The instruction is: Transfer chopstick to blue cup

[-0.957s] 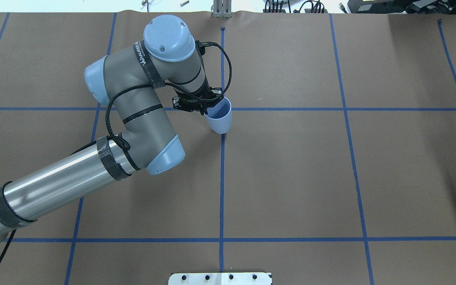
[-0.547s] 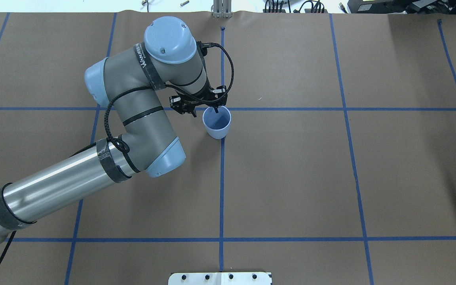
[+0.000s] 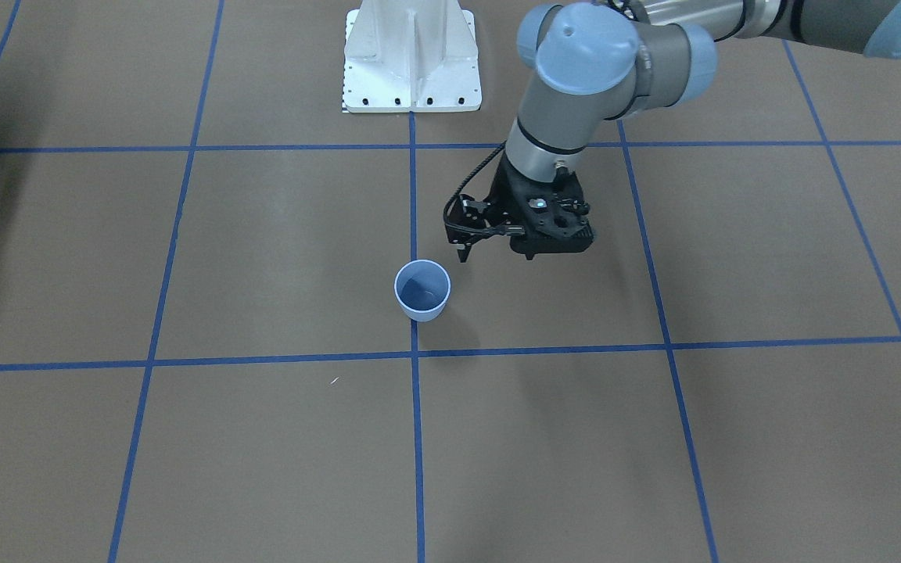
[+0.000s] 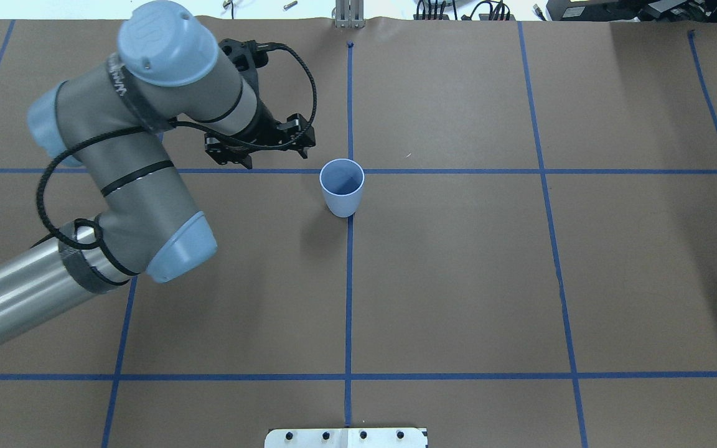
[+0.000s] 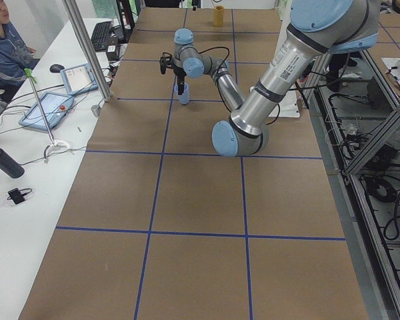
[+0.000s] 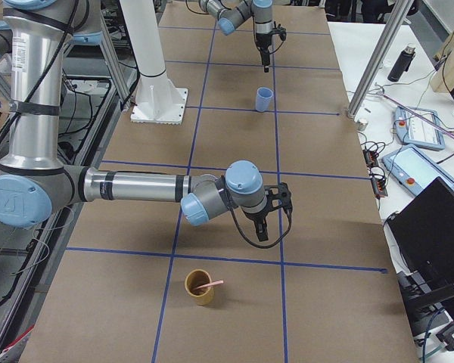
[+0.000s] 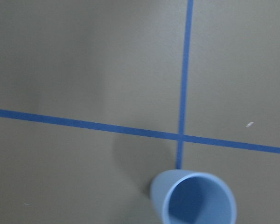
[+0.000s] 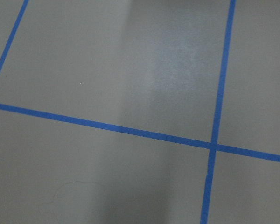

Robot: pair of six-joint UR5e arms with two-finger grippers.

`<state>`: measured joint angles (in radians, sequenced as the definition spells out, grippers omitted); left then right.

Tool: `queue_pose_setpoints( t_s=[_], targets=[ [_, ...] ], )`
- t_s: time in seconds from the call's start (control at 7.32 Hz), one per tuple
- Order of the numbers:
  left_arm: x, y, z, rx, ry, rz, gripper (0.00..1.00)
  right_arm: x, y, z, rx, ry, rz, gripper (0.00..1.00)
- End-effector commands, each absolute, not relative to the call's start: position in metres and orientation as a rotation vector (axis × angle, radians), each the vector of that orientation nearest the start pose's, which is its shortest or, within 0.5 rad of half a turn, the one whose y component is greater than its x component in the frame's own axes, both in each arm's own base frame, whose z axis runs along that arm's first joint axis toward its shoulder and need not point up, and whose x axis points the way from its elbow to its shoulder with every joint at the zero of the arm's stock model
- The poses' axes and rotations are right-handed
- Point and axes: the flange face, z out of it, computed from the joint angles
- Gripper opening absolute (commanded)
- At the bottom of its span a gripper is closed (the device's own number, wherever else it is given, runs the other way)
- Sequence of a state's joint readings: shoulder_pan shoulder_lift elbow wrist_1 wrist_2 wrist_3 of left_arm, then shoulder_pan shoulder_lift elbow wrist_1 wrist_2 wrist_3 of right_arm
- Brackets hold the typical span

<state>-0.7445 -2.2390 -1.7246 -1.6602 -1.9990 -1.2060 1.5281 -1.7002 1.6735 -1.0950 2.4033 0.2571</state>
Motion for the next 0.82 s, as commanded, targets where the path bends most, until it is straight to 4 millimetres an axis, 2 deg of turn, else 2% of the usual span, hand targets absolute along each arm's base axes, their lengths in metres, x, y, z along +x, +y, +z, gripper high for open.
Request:
queue_pose_setpoints(
  t_s=[0.0,0.14,0.27,0.41,0.68],
  targets=[
    [0.387,-0.527,0.245,0.195,0.895,-0.061,0.98,0.106,-0.439,0.626,0.274,-0.892,0.074,1.0],
    [0.381,-0.532,0.25,0.199,0.886,-0.065,0.98,0.131,-0.429,0.636,0.274,-0.873,0.06,1.0],
    [0.382,-0.532,0.252,0.197,0.885,-0.065,0.98,0.142,-0.414,0.662,0.222,-0.849,0.052,1.0],
    [0.383,-0.533,0.256,0.192,0.879,-0.067,0.98,0.142,-0.398,0.692,0.181,-0.84,0.032,1.0],
    [0.384,-0.532,0.263,0.184,0.872,-0.068,0.98,0.138,-0.378,0.734,0.112,-0.836,0.059,1.0]
  ],
)
